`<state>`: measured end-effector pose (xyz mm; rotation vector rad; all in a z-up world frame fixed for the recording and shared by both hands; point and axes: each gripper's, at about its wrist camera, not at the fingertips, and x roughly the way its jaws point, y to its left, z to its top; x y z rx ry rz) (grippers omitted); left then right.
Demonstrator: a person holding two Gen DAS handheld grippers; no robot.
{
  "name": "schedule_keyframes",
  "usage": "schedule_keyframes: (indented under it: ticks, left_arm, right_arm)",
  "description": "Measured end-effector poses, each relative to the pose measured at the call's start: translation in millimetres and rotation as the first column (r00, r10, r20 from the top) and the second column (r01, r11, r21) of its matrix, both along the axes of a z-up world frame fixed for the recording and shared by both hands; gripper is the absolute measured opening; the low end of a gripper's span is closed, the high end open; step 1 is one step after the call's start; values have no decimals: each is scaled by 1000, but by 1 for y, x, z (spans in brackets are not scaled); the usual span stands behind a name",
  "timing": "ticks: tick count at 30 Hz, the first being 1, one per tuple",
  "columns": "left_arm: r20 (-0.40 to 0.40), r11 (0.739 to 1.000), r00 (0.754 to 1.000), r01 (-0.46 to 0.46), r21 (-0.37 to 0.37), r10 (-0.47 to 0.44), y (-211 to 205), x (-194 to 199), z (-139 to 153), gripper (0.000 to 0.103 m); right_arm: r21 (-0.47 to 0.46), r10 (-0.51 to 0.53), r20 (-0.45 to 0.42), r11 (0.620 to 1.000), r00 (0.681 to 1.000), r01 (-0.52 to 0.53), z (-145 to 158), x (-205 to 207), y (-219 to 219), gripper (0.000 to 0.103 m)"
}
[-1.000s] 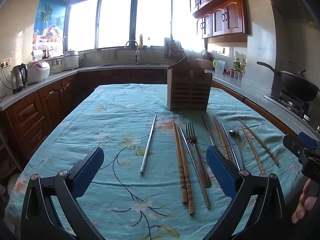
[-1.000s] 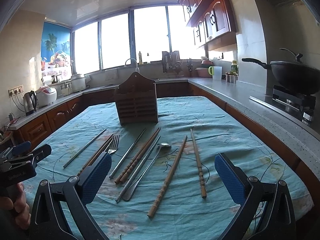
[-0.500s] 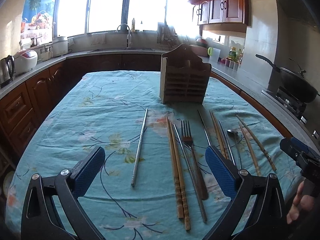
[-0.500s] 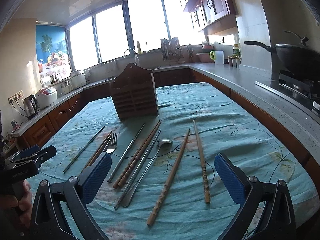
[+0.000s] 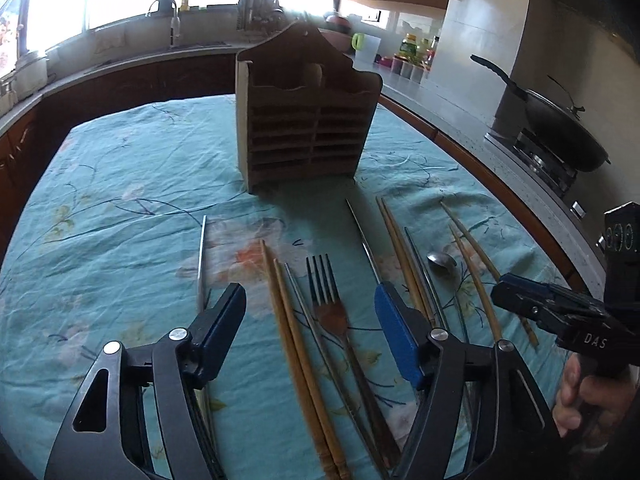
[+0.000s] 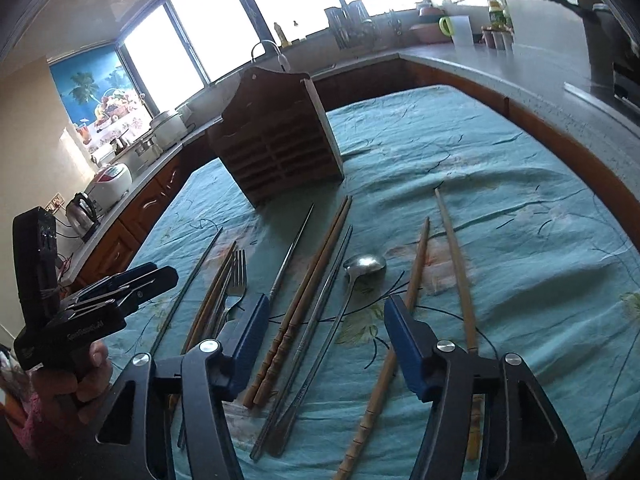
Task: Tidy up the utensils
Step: 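Grasp the steel fork with the left tool while the right tool grasps the steel spoon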
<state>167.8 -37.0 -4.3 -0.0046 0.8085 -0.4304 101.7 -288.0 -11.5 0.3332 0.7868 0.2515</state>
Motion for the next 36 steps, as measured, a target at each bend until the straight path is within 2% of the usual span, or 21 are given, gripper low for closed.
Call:
schedule_keyframes:
  ticks: [2, 4, 10, 13, 15, 17, 19, 21, 22, 23, 26, 36]
  left_arm:
    - [-22, 1000, 1000, 20, 10, -20, -4, 12, -4, 60]
    - [-38, 999, 998, 50, 18, -50, -9, 24, -8, 59]
    - [-99, 989, 985, 143, 43, -139, -24, 53, -20, 48]
    - [-126, 977, 975, 195, 85, -183, -33, 61, -27, 40]
    - [-150, 971, 968, 217, 100, -201, -37, 65, -32, 28]
    - [-167, 966, 961, 238, 102, -219, -38, 67, -36, 21]
    - [-163, 963, 960, 247, 106, -228, -40, 66, -38, 21]
    - [-154, 963, 961, 248, 108, -231, -41, 65, -37, 19]
    - [-150, 962, 961, 249, 108, -232, -41, 64, -37, 19]
    - [-145, 962, 961, 252, 110, -235, -42, 63, -37, 17]
    - [-123, 960, 962, 258, 113, -244, -42, 56, -30, 2]
    - [-11, 979, 981, 194, 65, -194, -21, 30, 11, 1]
  right_arm:
    - [7, 4, -38, 1000, 999, -4, -5, 9, 2, 49]
    - [10, 11, -71, 1000, 997, -10, -10, 16, 5, 45]
    - [26, 7, -171, 1000, 985, -3, -25, 34, 3, 37]
    - [39, 5, -183, 999, 983, 2, -28, 39, -1, 33]
    - [44, 7, -188, 999, 982, 1, -27, 42, -2, 33]
    - [54, 10, -192, 999, 981, 0, -28, 46, -2, 31]
    - [52, 8, -191, 999, 981, 2, -29, 49, -2, 26]
    - [46, 0, -190, 999, 982, 8, -31, 54, -2, 18]
    - [37, -7, -191, 999, 982, 14, -32, 55, -2, 9]
    - [31, -11, -193, 999, 981, 18, -32, 56, -3, 6]
    - [62, -10, -187, 998, 982, 22, -30, 55, -5, 4]
    - [86, -13, -74, 996, 997, 19, 8, 38, -12, 2]
